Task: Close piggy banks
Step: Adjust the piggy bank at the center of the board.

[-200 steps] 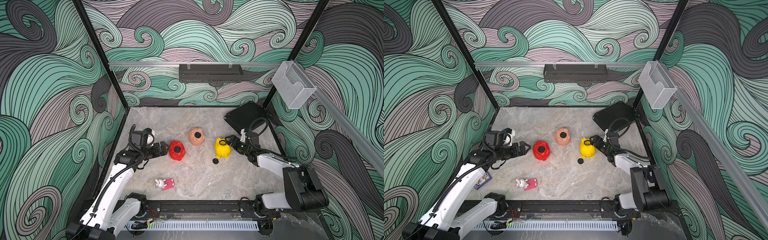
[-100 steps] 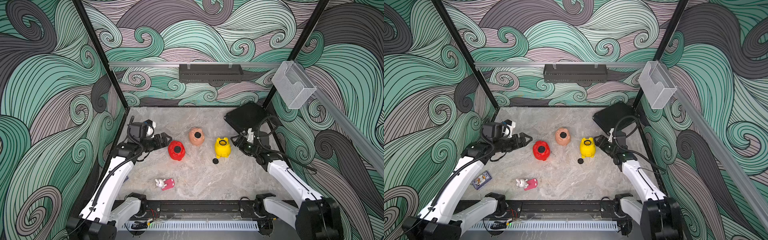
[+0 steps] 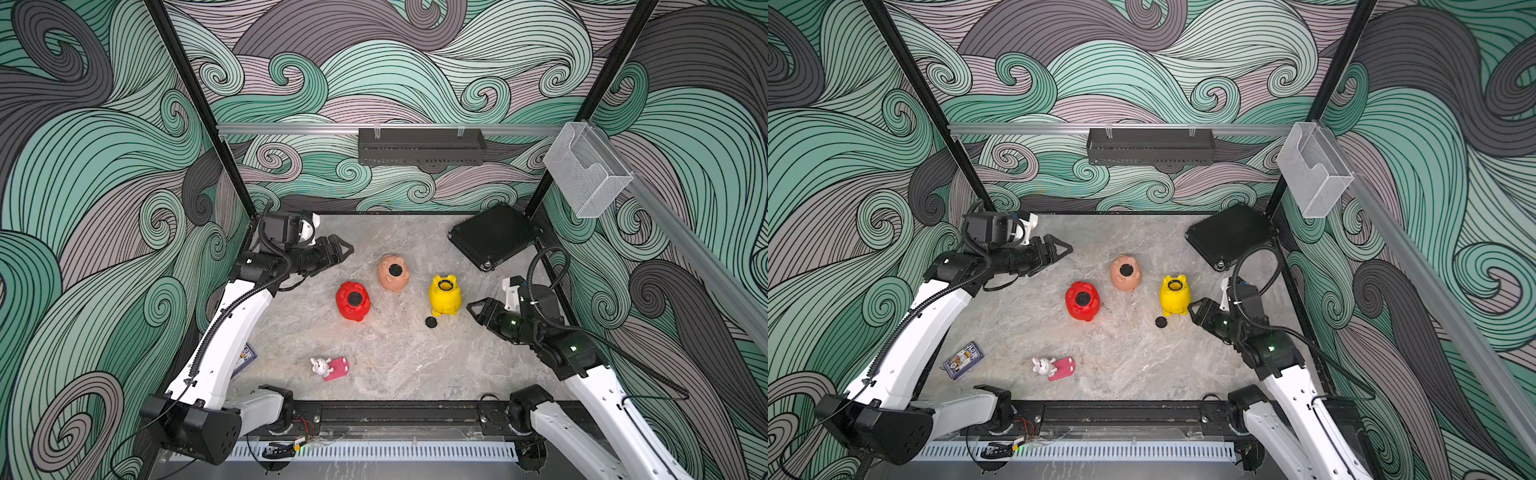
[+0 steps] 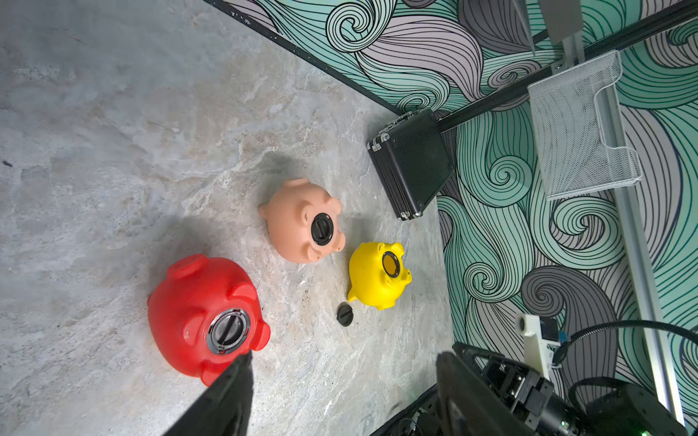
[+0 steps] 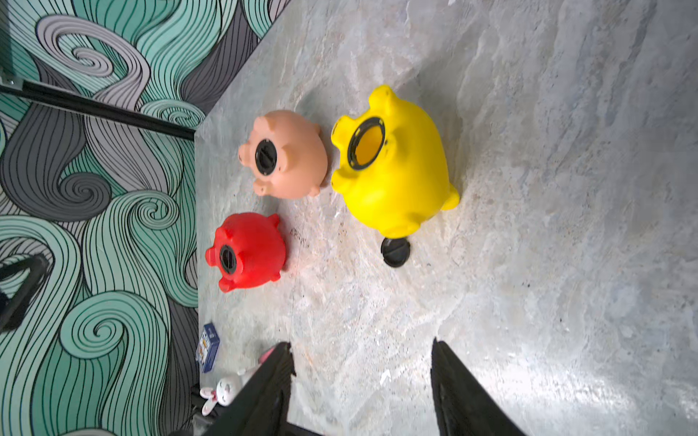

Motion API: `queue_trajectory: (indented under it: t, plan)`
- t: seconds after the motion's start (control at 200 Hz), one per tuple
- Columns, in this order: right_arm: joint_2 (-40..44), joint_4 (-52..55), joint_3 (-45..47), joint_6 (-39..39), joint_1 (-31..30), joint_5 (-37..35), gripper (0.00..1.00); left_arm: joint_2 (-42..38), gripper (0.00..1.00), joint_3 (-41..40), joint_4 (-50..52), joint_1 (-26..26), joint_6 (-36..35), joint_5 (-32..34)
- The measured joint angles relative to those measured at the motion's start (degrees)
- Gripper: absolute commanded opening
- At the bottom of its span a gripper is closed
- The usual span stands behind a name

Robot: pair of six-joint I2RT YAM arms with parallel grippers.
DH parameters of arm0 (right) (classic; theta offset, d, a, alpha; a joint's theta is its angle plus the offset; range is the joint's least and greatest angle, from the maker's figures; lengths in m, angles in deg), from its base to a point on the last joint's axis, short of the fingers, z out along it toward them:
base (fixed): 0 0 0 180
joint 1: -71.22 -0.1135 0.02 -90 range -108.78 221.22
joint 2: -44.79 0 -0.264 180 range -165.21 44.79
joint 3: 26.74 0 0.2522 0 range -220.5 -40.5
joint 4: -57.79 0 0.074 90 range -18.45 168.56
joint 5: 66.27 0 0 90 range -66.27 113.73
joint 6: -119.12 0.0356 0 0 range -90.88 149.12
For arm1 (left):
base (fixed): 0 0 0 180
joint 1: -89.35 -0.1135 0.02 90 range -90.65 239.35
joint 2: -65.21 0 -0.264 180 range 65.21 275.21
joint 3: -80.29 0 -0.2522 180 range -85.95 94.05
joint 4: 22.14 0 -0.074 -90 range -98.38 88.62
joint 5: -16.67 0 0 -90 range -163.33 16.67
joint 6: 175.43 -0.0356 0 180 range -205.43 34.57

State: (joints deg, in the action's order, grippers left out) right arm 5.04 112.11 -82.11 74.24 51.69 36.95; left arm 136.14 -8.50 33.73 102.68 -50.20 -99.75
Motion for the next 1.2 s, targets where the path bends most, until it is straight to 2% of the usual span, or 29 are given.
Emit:
queue_trajectory:
  t: [0.19, 0.44, 0.68, 0.961, 1.201]
  plan:
    - [-1.40, 2.40, 0.17, 0.96, -1.81, 0.35, 0.53, 5.73, 0.70, 1.81, -0.35, 2.86, 1.73, -1.29]
    - [-5.07, 3.13, 0.17, 1.11, -2.16, -0.28, 0.51, 15.52, 0.68, 8.28, -1.14, 6.03, 0.98, -3.87]
    - [-11.61, 4.63, -1.60, -0.04, -2.16, -2.47, 0.48, 26.36, 0.66, 15.15, -1.55, 8.41, -2.51, -7.08]
    - [-14.99, 4.68, -1.60, 3.87, -2.16, -5.42, 0.44, 35.04, 0.63, 21.40, -1.53, 11.61, -6.38, -9.27]
    - [-19.78, 4.68, -1.70, 4.68, -2.16, -5.66, 0.43, 43.15, 0.54, 29.68, -1.44, 15.96, -7.89, -10.25]
